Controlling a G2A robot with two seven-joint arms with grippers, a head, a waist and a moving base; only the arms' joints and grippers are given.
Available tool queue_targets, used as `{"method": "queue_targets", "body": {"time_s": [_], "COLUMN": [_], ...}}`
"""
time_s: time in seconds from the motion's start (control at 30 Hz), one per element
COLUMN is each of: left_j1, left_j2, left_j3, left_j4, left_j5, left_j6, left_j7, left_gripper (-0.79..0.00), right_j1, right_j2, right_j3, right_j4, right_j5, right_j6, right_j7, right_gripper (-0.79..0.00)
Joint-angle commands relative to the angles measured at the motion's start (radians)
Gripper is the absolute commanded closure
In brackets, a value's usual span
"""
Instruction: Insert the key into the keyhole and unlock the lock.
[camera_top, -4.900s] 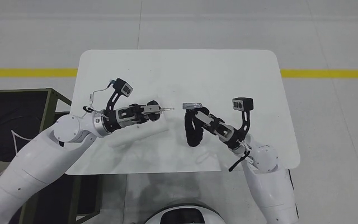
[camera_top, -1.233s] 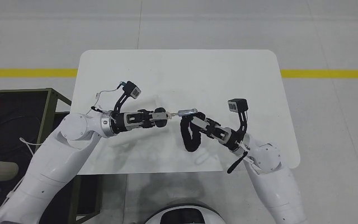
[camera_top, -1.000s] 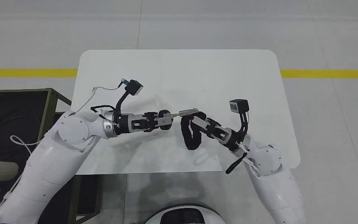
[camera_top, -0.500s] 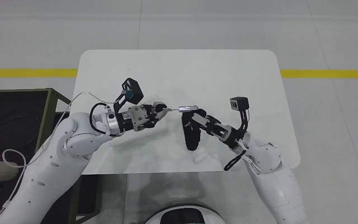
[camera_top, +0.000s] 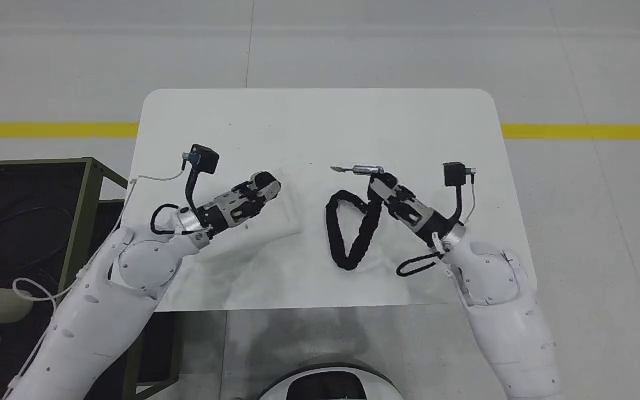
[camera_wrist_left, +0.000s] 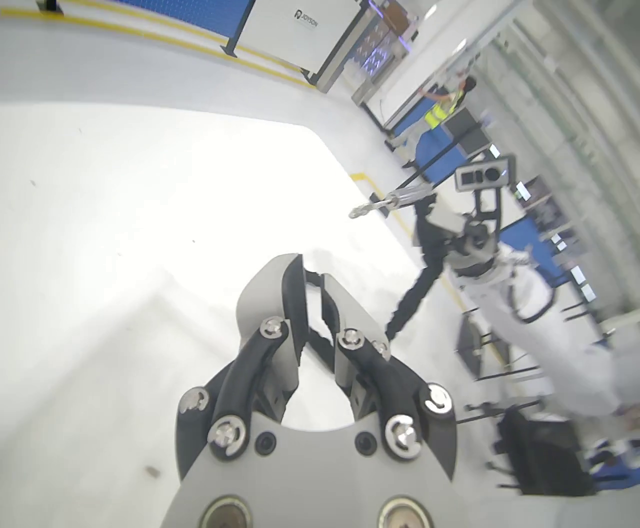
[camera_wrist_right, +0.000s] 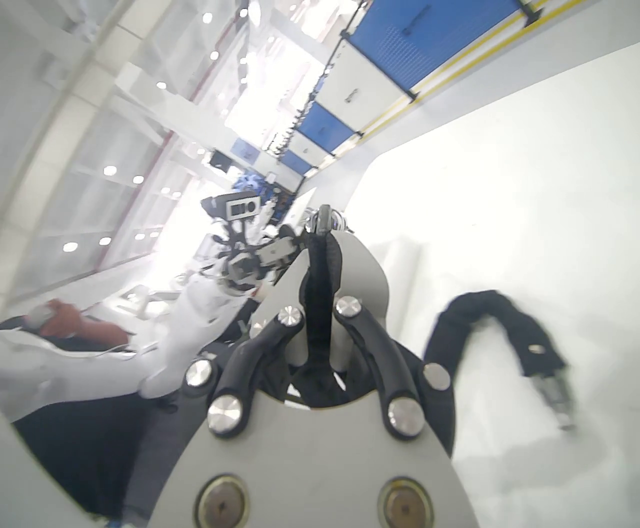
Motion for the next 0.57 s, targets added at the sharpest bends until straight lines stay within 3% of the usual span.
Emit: {"method": "queue_targets", "body": {"time_s": [0.0, 0.1, 0.2, 0.27, 0.53], "left_j1": [-0.001, -0.001, -0.001, -0.001, -0.001], "left_j2": [0.0, 0.0, 0.0, 0.0, 0.0], "left_j3": [0.0, 0.0, 0.0, 0.0, 0.0], "left_j4": [0.0, 0.0, 0.0, 0.0, 0.0], "left_j5": [0.071, 0.071, 0.071, 0.071, 0.071], "left_j6": [-0.007, -0.007, -0.007, -0.007, -0.007], "left_j7": [0.001, 0.001, 0.001, 0.001, 0.001], "left_gripper": [-0.785, -0.785, -0.785, -0.785, -0.785], "right_j1": [-0.008, -0.017, -0.028, -0.028, -0.021], "right_j2": [-0.001, -0.001, -0.003, -0.003, 0.0], "right_j3": [-0.013, -0.036, -0.065, -0.077, -0.092], "right_j4": [-0.007, -0.02, -0.018, -0.013, -0.007], "right_j5": [-0.105, -0.283, -0.36, -0.396, -0.436], "right_j6": [0.006, 0.023, 0.041, 0.06, 0.138], "right_j7": [-0.07, -0.147, -0.189, -0.183, -0.131], "right_gripper": [0.0, 0.0, 0.0, -0.785, -0.785]}}
